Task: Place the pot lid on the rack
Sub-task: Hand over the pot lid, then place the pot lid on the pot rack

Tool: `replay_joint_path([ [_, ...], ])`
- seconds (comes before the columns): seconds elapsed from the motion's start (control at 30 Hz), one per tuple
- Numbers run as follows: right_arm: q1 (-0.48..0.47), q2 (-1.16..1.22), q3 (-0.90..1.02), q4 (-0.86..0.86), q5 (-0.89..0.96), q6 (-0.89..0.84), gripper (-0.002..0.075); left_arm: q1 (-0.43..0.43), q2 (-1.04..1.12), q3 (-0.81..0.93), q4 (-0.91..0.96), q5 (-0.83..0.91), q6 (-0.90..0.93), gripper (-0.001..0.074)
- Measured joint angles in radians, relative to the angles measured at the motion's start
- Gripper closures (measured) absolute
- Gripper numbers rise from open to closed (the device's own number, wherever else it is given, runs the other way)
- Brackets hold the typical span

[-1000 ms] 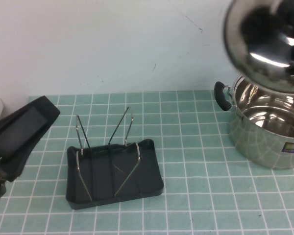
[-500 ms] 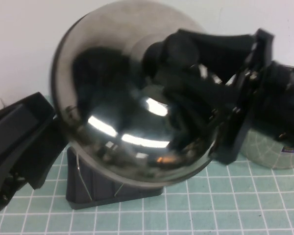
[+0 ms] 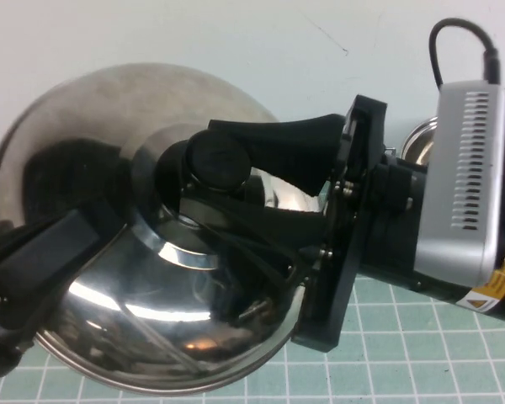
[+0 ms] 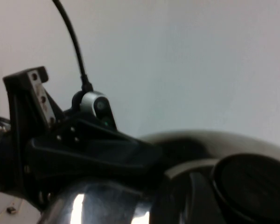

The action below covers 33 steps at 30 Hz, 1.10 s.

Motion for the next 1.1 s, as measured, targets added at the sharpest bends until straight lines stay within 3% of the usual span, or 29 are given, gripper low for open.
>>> replay_joint_path([
  [0.27,-0.004,0.016,0.000,0.004,-0.090,0.020,0.0367,0.000,0.000,-0.004,-0.016,-0.033,0.003,0.0554],
  [0.47,0.002,0.014,-0.005,0.033,-0.182,0.063,0.0108,0.000,0.004,-0.004,0.012,-0.015,0.007,0.0559],
  [0.67,0.002,0.005,-0.010,0.129,-0.214,0.009,0.0080,0.000,0.003,-0.006,-0.048,0.023,0.076,0.0561],
  [0.77,0.002,-0.031,-0.010,0.192,-0.214,-0.062,0.0157,0.000,0.005,-0.045,-0.008,0.148,0.082,0.0566],
  [0.9,0.002,-0.126,-0.010,0.217,-0.189,-0.183,0.0419,0.000,0.056,-0.161,0.176,0.291,0.065,0.0566],
  [1.0,0.002,-0.219,-0.010,0.207,-0.045,-0.232,0.0631,0.000,0.126,-0.256,0.312,0.333,0.018,0.0566],
  [1.1,0.002,-0.317,-0.010,0.203,0.183,-0.247,0.0696,0.000,0.192,-0.319,0.369,0.349,-0.032,0.0566],
])
